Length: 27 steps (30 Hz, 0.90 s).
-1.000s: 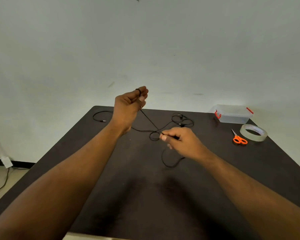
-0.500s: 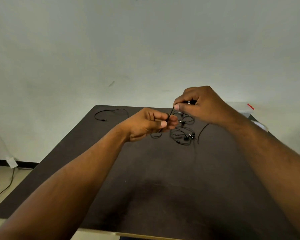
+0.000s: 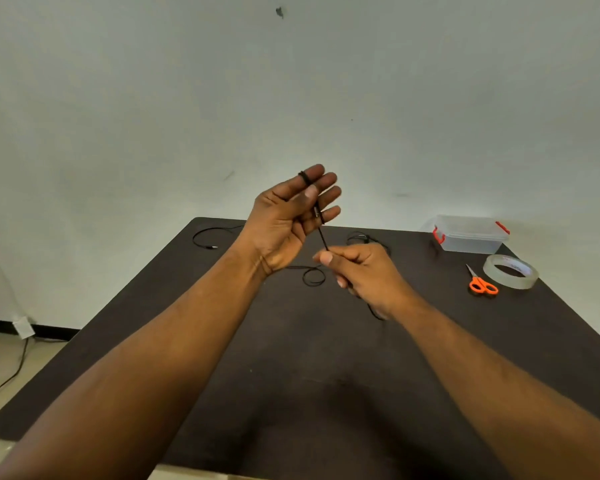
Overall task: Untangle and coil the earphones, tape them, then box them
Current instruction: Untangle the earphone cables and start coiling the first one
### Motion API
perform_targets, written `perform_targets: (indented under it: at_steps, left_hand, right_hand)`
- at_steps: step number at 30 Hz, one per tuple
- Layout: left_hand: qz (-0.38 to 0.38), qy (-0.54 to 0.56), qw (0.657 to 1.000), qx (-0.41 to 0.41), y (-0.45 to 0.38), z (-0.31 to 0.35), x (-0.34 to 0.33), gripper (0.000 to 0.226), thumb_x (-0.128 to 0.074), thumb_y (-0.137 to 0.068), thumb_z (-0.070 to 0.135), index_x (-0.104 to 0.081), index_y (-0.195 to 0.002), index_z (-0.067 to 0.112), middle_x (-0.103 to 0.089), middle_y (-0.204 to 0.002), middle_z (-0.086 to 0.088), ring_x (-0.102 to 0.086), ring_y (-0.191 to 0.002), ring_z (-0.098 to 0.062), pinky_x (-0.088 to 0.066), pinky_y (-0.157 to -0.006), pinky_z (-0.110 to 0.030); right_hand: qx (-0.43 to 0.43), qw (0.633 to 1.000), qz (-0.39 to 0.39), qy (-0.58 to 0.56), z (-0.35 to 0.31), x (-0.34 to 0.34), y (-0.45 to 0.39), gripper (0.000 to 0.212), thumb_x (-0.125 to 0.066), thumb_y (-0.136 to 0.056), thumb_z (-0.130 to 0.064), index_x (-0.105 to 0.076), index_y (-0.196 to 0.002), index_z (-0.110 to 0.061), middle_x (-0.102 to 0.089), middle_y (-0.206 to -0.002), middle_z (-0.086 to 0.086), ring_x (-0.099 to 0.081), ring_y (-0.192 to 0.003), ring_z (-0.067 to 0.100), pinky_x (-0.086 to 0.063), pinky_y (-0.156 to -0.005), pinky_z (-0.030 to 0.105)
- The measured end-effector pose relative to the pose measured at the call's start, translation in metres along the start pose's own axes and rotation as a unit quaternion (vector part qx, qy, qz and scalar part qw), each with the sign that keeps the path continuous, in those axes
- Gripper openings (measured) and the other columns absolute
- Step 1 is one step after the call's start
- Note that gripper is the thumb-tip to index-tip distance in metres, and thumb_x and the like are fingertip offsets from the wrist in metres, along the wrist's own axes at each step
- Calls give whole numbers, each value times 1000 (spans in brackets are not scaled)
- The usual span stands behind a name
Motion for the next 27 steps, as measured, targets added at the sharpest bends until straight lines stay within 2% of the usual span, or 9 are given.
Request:
perform_targets:
  at_steps: [3,5,7,10,12,16,18,21,27]
  left_hand:
    - [85,-31,995,-33,-6,1,25,23,-53,-94,-3,-65,-113,5,-73,-105,-8,-69,-103,-26,-59,-83,-40]
    - [102,-101,989,-35,-6,0,36,24,-56,-92,-3,-65,-114,3,-73,-106,-9,-68,-106,-26,-58,-86,-41]
    - [86,-185,979,-27,-3,-6,39,26,-59,-91,-3,-65,-116,2,-72,-108,-8,-68,-108,-23,-57,-89,-40]
    - [33,-234,972,13,2,-26,33,26,-59,-91,-5,-65,-116,0,-73,-108,-8,-68,-107,-20,-57,-86,-33]
    - [6,-230,972,48,6,-38,27,24,-56,-92,-6,-65,-115,-4,-72,-108,-13,-68,-103,-23,-57,-86,-36]
    - [-21,-168,978,120,16,-54,19,23,-48,-96,-4,-67,-108,-1,-73,-102,-12,-70,-99,-26,-59,-84,-41]
    - [-35,-141,978,148,23,-60,16,24,-46,-97,-1,-66,-111,-1,-72,-107,-15,-70,-100,-28,-59,-84,-43]
    - [-62,-95,977,180,31,-65,10,26,-47,-93,5,-65,-111,0,-72,-108,-16,-71,-98,-28,-59,-83,-44]
    - [-135,-55,967,209,42,-69,-3,28,-50,-90,9,-72,-106,6,-73,-104,-14,-73,-89,-24,-60,-76,-39]
  right_hand:
    - [29,998,-4,54,-5,-3,5,14,-65,-91,-26,-76,-97,-20,-55,-50,-9,-46,-48,0,-39,-52,12]
    - [42,997,6,67,-13,2,7,10,-65,-91,-23,-75,-91,-26,-59,-52,-14,-51,-49,-1,-41,-52,13]
    - [68,992,16,102,-24,11,6,14,-67,-90,-24,-73,-84,-35,-66,-61,-18,-57,-56,-2,-49,-58,18]
    - [104,977,0,184,-44,20,-1,9,-69,-88,-23,-76,-86,-28,-67,-71,-24,-63,-70,-6,-46,-65,7]
    - [117,968,-12,222,-56,26,-8,8,-71,-86,-23,-77,-90,-26,-69,-82,-23,-64,-81,-8,-46,-72,7]
    - [120,959,-37,256,-70,43,-23,2,-77,-80,-17,-78,-81,-18,-72,-73,-11,-67,-71,3,-52,-66,23]
    - [107,959,-62,254,-71,49,-28,5,-80,-75,-15,-77,-79,-14,-73,-72,-5,-69,-72,11,-55,-72,30]
    - [97,961,-100,239,-69,52,-33,11,-83,-71,-17,-77,-80,-12,-74,-76,-3,-71,-76,14,-56,-77,33]
    - [74,977,-107,168,-57,61,-36,15,-84,-68,-16,-77,-79,-9,-75,-78,4,-70,-77,17,-56,-81,35]
Point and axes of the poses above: each hand's wrist, its own y-axis away from the middle knuckle, its own x-axis out of the back of the hand, z = x × y, the point moved 5 cm from there along -y, towards the middle knuckle
